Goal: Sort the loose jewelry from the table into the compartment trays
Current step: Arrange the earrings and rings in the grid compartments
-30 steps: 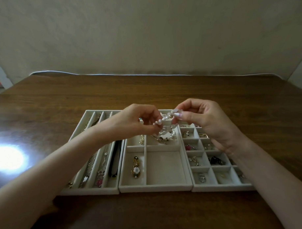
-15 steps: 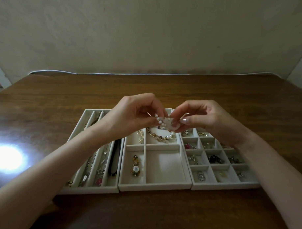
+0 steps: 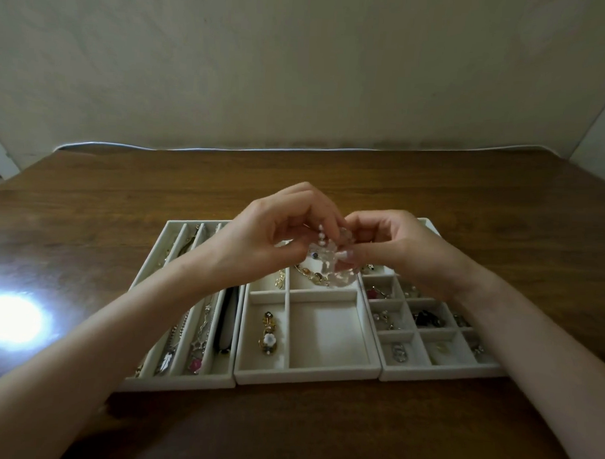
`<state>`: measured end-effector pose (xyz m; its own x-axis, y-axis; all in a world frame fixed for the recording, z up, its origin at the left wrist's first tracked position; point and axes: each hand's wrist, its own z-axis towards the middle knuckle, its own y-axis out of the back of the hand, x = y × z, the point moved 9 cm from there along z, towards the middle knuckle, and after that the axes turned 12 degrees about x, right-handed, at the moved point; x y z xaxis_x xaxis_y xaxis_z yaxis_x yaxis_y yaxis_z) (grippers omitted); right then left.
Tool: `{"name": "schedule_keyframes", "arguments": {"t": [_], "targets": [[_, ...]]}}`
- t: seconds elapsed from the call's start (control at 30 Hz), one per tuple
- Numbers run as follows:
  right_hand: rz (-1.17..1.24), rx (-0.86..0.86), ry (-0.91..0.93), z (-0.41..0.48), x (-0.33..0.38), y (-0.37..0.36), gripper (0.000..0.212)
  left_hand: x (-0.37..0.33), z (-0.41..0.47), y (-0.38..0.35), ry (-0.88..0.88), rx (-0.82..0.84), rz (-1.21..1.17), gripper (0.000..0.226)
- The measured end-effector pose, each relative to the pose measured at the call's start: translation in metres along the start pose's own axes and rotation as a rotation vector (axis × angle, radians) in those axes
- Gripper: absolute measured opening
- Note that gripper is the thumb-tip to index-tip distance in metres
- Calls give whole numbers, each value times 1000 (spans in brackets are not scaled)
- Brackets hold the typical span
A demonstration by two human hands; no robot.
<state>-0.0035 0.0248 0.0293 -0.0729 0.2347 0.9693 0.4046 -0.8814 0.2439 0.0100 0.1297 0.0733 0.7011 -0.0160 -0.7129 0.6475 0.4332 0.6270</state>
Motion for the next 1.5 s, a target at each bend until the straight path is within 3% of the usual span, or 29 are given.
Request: {"name": "schedule_keyframes", "arguments": {"t": [0.13,0.3,0.37,0.47,0.6,0.73,0.83,0.93,1.0,1.1,1.27,1.37,1.5], "targets": [[-41,-82,-13,-4,2,11,16,17,-3,-3,136,-58,-119,13],[-174,-147,-3,-4,7,9,16,12,-4,-8,183,-180,250,37],[-230,-161,20,-5,10,8,17,11,-6,-6,216,-204,342,34],[-292,-151,34,-6,15,4,17,9,-7,-4,225,-185,429,12],[-298,-110,14,-7,15,-2,23,15,-6,-9,343,-67,507,9],[-224,8,-43,-7,10,-10,24,24,-7,-16,438,80,290,13],[-117,184,-125,-11,5,-22,24,33,-14,-29,560,279,-63,8],[-89,345,-227,-15,-3,-36,27,34,-21,-42,606,434,-210,7],[-152,366,-277,-15,-8,-40,29,38,-22,-46,621,461,-112,7],[-368,315,-293,-12,-10,-41,29,38,-17,-45,590,452,265,6],[-782,155,-177,-6,2,-38,29,34,-15,-42,586,431,656,14],[-913,95,-91,-5,8,-37,30,29,-12,-38,538,374,780,14],[-1033,57,-44,-7,13,-35,16,22,-11,-30,443,302,757,12]]}}
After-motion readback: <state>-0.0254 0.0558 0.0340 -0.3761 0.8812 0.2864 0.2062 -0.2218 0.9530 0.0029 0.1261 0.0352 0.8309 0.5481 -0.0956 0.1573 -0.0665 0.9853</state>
